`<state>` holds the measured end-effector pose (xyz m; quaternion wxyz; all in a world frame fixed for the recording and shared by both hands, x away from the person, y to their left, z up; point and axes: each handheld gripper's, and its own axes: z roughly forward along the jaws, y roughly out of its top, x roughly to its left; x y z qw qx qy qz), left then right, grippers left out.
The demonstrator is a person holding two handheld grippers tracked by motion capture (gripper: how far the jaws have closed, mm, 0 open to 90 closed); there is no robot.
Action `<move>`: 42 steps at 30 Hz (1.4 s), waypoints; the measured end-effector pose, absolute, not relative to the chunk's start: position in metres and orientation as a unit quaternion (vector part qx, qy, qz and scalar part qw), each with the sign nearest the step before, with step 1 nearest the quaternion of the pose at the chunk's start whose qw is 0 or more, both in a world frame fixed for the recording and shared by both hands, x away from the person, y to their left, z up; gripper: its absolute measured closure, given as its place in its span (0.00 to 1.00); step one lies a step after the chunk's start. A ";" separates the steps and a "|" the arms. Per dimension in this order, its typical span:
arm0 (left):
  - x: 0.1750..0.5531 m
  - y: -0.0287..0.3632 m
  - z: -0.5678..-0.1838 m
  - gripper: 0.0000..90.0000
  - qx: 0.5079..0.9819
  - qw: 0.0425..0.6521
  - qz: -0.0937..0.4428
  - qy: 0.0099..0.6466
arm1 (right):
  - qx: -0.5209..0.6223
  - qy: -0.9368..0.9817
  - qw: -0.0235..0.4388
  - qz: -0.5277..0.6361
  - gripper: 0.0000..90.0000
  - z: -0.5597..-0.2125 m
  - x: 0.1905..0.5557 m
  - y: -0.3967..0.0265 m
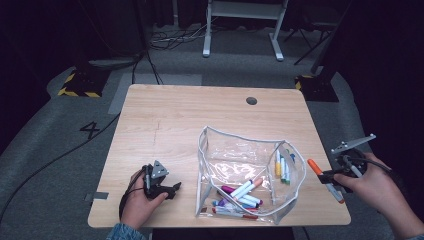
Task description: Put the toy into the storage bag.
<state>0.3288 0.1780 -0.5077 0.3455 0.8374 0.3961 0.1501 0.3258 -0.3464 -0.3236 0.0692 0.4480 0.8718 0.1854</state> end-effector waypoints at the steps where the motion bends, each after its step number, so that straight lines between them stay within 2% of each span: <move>1: 0.329 0.178 -0.508 0.21 0.837 0.345 0.151 0.397 | 0.448 0.872 0.069 0.185 0.86 -0.324 0.326 -0.346; 11: 0.328 0.178 -0.508 0.21 0.836 0.345 0.153 0.398 | 0.416 0.885 0.082 0.190 0.86 -0.281 0.331 -0.323; 22: 0.329 0.178 -0.508 0.20 0.837 0.345 0.149 0.397 | 0.372 0.903 0.084 0.197 0.86 -0.249 0.340 -0.286; 33: 0.329 0.178 -0.508 0.20 0.838 0.345 0.149 0.396 | 0.302 0.932 0.067 0.191 0.86 -0.249 0.345 -0.228; 42: 0.329 0.177 -0.508 0.20 0.837 0.347 0.148 0.397 | 0.255 0.948 0.046 0.184 0.86 -0.265 0.346 -0.185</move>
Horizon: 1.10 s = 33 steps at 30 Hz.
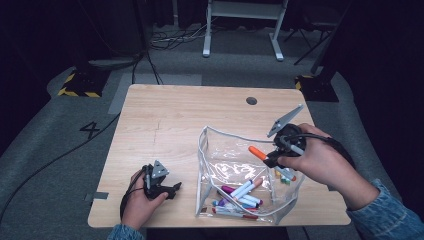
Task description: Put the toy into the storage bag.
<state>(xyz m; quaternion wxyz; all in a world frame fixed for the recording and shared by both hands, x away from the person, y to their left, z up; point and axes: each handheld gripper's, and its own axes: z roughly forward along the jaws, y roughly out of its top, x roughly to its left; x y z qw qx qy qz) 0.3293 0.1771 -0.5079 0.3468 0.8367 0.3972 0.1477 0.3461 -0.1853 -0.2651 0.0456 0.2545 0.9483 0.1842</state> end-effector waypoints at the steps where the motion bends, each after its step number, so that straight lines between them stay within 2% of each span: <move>1: 0.329 0.177 -0.508 0.20 0.838 0.346 0.148 0.396 | 0.250 0.950 0.043 0.184 0.86 -0.267 0.346 -0.182; 10: 0.330 0.177 -0.508 0.20 0.837 0.346 0.146 0.397 | 0.216 0.961 0.013 0.170 0.86 -0.298 0.348 -0.151; 33: 0.331 0.176 -0.508 0.20 0.838 0.347 0.148 0.395 | 0.147 0.984 -0.045 0.090 0.86 -0.373 0.344 -0.108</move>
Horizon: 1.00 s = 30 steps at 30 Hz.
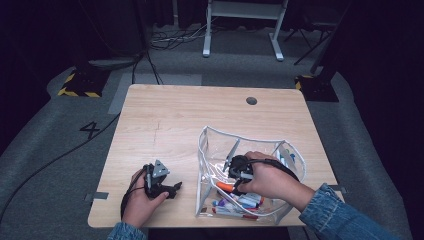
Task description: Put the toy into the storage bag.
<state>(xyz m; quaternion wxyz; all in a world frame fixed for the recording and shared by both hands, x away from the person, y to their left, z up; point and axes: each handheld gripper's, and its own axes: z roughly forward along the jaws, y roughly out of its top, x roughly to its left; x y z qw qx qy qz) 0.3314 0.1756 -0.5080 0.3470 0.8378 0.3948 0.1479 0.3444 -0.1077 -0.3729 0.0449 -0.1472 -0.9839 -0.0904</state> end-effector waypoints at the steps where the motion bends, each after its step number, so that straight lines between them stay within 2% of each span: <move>1: 0.331 0.176 -0.508 0.20 0.838 0.347 0.146 0.394 | -0.144 -0.985 0.049 -0.087 0.86 -0.376 0.344 -0.107; 10: 0.331 0.176 -0.508 0.20 0.839 0.346 0.148 0.393 | -0.126 -0.988 0.069 -0.060 0.85 -0.393 0.338 -0.101; 15: 0.331 0.176 -0.508 0.20 0.839 0.346 0.147 0.393 | -0.130 -0.987 0.062 -0.075 0.69 -0.391 0.339 -0.104; 17: 0.331 0.176 -0.508 0.20 0.839 0.346 0.147 0.393 | -0.142 -0.983 0.052 -0.103 0.62 -0.383 0.341 -0.107; 23: 0.331 0.176 -0.508 0.20 0.839 0.346 0.147 0.393 | -0.164 -0.975 0.028 -0.149 0.56 -0.360 0.344 -0.115; 30: 0.331 0.176 -0.508 0.20 0.839 0.346 0.147 0.393 | -0.192 -0.960 -0.009 -0.204 0.55 -0.321 0.352 -0.137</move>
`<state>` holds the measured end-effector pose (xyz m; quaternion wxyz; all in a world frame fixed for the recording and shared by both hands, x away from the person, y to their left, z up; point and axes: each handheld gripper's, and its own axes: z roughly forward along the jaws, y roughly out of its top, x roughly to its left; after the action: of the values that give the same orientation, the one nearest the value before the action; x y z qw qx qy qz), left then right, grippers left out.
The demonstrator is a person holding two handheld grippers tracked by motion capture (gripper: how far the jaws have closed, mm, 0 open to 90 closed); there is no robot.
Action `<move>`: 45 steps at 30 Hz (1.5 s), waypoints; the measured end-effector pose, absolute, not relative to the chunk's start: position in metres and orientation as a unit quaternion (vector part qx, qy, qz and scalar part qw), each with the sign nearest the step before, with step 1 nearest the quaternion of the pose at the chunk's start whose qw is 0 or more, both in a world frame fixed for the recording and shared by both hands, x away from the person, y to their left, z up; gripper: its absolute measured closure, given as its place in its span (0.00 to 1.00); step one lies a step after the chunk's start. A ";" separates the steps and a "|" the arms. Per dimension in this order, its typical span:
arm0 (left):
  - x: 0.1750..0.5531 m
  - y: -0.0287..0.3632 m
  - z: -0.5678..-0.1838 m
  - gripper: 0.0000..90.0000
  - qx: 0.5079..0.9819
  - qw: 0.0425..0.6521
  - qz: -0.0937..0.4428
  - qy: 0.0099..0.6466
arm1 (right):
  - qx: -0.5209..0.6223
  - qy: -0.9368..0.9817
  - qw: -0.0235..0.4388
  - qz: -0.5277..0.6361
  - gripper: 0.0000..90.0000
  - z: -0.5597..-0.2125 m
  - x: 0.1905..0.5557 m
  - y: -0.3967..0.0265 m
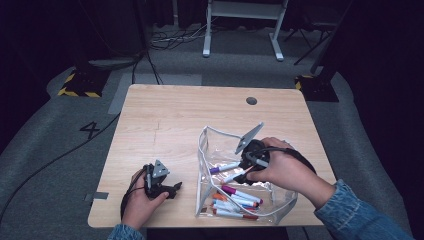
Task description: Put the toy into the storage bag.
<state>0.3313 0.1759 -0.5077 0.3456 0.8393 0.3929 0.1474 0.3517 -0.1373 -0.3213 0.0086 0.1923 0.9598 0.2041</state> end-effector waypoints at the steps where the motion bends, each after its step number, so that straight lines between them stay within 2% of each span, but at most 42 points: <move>1: 0.331 0.176 -0.508 0.20 0.839 0.347 0.147 0.394 | 0.197 0.957 0.014 0.210 0.56 -0.316 0.353 -0.142; 12: 0.331 0.176 -0.508 0.20 0.838 0.347 0.146 0.394 | 0.265 0.929 0.079 0.246 0.57 -0.268 0.365 -0.206; 20: 0.331 0.176 -0.508 0.20 0.838 0.347 0.147 0.395 | 0.322 0.908 0.102 0.249 0.60 -0.262 0.377 -0.253; 29: 0.332 0.176 -0.508 0.20 0.838 0.346 0.149 0.394 | 0.386 0.883 0.112 0.244 0.60 -0.277 0.400 -0.298; 34: 0.332 0.176 -0.508 0.20 0.838 0.346 0.149 0.394 | 0.424 0.869 0.108 0.232 0.60 -0.301 0.416 -0.320; 45: 0.332 0.176 -0.508 0.20 0.838 0.346 0.149 0.395 | 0.454 0.857 0.096 0.225 0.59 -0.352 0.435 -0.334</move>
<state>0.3317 0.1758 -0.5078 0.3461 0.8380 0.3946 0.1493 0.4347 -0.3343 -0.3517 0.0961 0.4543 0.8567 0.2248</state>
